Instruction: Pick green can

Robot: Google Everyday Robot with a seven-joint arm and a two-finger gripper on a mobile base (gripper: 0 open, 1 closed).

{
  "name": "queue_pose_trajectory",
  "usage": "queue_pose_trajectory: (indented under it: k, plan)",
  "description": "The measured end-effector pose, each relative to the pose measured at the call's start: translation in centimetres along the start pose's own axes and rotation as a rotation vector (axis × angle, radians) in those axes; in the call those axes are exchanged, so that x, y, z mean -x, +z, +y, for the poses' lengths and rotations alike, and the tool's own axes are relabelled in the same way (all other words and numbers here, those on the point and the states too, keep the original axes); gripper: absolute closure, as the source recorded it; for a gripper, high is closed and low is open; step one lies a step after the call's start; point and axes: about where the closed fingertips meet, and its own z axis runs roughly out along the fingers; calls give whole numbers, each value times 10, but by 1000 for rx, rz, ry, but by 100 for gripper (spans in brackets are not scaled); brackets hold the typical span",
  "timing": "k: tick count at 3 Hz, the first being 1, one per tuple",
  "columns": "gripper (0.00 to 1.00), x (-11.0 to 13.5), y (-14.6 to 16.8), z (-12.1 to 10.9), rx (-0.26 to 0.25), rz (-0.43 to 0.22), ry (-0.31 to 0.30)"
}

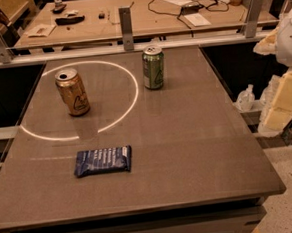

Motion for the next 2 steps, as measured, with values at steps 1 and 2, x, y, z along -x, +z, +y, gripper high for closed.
queue_pose_trajectory:
  k: [1,2]
  plan:
    - [0,-7,0,-3,-12,-98,105]
    - [0,-16,5,-8,-34,-233,263]
